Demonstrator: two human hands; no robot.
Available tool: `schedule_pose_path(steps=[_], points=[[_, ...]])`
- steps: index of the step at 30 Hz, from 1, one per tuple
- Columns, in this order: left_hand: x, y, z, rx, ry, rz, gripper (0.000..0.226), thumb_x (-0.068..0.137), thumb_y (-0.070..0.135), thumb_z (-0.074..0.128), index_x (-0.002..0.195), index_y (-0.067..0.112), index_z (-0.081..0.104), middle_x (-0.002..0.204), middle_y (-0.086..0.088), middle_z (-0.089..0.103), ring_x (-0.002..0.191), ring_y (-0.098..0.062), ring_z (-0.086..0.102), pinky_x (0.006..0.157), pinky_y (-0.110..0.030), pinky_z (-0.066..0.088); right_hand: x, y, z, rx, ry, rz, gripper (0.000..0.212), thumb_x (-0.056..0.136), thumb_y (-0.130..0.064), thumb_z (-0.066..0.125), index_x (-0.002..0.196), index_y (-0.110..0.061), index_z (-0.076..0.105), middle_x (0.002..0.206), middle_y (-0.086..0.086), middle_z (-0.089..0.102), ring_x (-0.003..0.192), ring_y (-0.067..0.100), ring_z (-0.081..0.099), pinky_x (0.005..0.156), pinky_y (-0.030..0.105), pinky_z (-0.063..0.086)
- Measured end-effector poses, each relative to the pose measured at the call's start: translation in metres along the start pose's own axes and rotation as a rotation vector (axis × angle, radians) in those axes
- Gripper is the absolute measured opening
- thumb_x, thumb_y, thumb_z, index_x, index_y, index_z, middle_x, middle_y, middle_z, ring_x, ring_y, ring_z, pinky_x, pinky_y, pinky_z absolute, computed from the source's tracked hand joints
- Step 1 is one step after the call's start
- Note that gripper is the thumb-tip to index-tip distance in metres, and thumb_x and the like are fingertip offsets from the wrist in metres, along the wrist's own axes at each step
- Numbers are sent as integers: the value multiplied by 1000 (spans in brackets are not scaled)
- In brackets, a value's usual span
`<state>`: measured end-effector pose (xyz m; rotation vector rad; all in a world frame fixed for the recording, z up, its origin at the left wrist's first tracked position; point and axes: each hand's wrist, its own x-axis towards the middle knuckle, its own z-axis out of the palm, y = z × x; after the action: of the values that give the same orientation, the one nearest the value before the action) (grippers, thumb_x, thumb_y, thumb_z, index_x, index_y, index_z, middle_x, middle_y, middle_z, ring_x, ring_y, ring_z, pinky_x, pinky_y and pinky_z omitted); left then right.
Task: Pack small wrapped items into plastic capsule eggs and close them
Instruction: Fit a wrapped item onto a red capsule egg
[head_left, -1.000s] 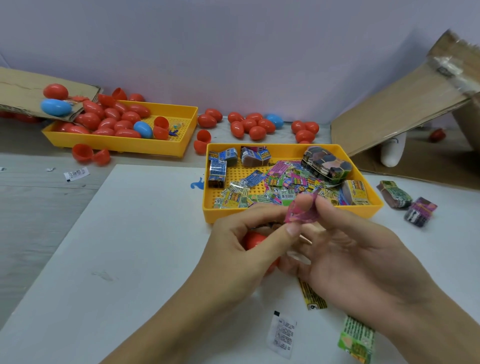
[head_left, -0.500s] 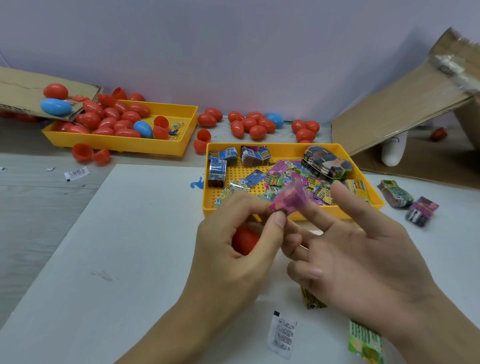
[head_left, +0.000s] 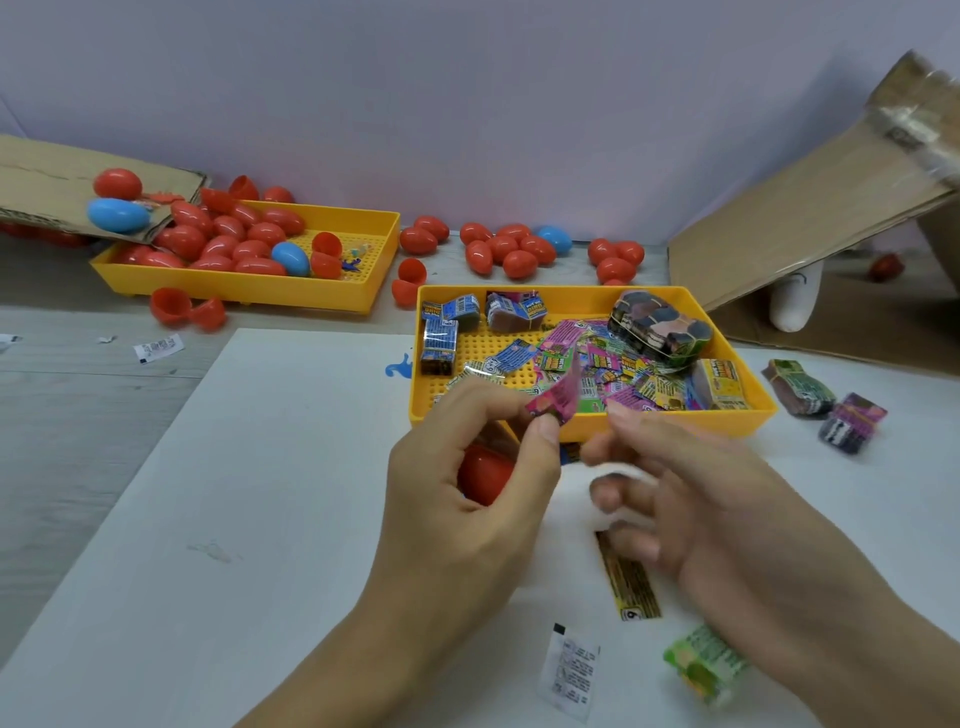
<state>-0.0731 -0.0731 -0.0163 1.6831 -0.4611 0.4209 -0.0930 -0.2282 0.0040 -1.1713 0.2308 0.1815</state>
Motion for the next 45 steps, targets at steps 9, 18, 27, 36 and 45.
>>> schedule_pose_path(steps=[9, 18, 27, 36, 45], points=[[9, 0, -11, 158, -199, 98, 13, 83, 11, 70, 76, 17, 61, 70, 9, 53, 62, -11, 52, 56, -13, 36, -2, -2, -14, -1040, 18, -845, 34, 81, -18, 70, 109, -37, 72, 130, -10, 56, 126, 20, 51, 89, 36, 51], [8, -3, -12, 189, -228, 130, 10, 82, 10, 71, 76, 12, 64, 71, 8, 54, 65, -9, 53, 59, -13, 37, -4, -2, -13, -1082, 42, -783, 10, 77, -28, 73, 86, -31, 71, 123, -13, 55, 122, 15, 51, 85, 29, 49], [11, -2, -14, 131, -295, 161, 10, 80, 8, 73, 75, 9, 65, 71, 6, 57, 65, -11, 54, 61, -12, 37, -6, -13, -14, -1075, -81, -638, 11, 80, -42, 69, 79, -32, 74, 89, -9, 58, 90, 11, 53, 65, 11, 37], [9, -5, -14, -415, -273, -234, 44, 66, 4, 66, 101, 21, 43, 94, -3, 56, 76, -20, 62, 68, -31, 49, -2, -12, -18, -837, -63, -570, 20, 86, -38, 73, 74, -22, 73, 85, 2, 61, 77, 32, 54, 66, 52, 45], [13, -5, -13, -593, -166, -444, 30, 56, 20, 76, 73, 34, 56, 84, 4, 60, 73, -20, 65, 61, -25, 52, -3, -12, -12, -766, -28, -544, 10, 79, -31, 66, 75, -25, 75, 85, -2, 62, 78, 30, 55, 69, 53, 47]])
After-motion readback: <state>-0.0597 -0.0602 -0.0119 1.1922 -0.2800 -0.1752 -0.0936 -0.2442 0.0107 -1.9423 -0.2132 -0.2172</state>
